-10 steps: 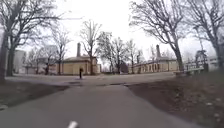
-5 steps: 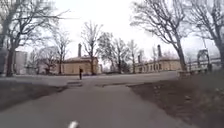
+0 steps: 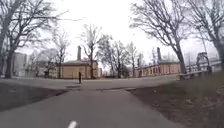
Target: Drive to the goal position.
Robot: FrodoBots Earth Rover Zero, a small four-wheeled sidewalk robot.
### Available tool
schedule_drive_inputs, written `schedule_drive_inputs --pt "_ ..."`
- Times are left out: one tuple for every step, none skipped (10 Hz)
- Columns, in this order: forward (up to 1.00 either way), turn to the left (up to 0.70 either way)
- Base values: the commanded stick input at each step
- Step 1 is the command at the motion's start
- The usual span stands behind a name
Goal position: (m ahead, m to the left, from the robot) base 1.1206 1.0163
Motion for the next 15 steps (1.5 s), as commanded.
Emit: schedule_drive_inputs --pt "1.00 0.01" --pt "1.00 0.01" --pt "1.00 0.01" --pt "1.00 0.01" --pt "1.00 0.01" --pt "1.00 0.01" --pt "1.00 0.01" --pt "1.00 0.01" --pt "1.00 0.01" --pt "1.00 0.01" --pt "1.00 0.01" --pt "1.00 0.01" --pt "1.00 0.01" --pt "1.00 0.01" --pt "1.00 0.01"
